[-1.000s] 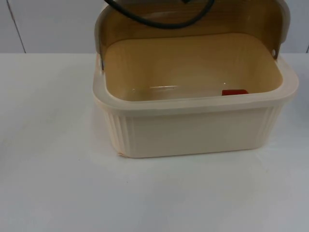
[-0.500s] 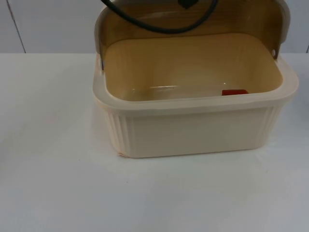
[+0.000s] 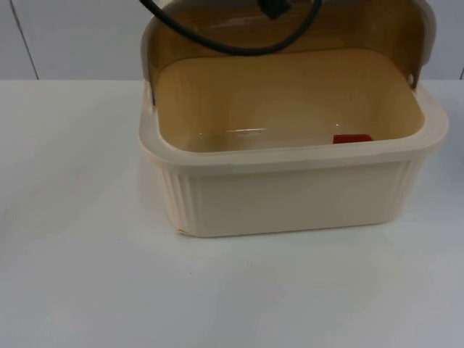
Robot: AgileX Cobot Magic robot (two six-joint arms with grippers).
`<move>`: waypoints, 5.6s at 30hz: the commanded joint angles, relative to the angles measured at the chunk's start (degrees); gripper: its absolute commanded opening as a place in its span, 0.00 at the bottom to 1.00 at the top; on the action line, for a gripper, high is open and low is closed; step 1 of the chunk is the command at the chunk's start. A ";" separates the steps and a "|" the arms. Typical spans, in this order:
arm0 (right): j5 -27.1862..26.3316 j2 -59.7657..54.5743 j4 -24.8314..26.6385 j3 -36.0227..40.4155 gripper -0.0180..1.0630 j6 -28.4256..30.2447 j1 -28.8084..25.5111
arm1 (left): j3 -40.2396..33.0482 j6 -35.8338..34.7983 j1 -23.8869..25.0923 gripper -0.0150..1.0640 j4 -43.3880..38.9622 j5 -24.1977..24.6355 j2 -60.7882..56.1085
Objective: Open the box lid with the left hand, place the block into the box with the right hand, then close the box lid with the left hand.
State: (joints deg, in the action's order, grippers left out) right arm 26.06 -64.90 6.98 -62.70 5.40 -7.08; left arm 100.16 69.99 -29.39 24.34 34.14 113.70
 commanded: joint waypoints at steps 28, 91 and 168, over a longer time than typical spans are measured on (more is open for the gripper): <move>-0.27 2.72 -0.18 0.27 0.98 -0.21 -0.17 | -0.59 -8.94 -3.40 0.01 -8.79 4.14 -1.74; 0.04 4.55 -0.39 0.27 0.98 -0.40 3.14 | -33.76 -71.32 23.12 0.01 -20.25 -14.92 -37.68; 12.07 40.02 -10.22 8.95 0.98 -7.42 6.94 | -33.76 -68.79 26.99 0.96 -25.03 0.94 -77.13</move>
State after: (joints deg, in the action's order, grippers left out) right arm 38.05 -26.94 -2.22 -53.57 -1.98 -0.30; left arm 66.62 1.05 -2.03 -0.30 35.71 38.52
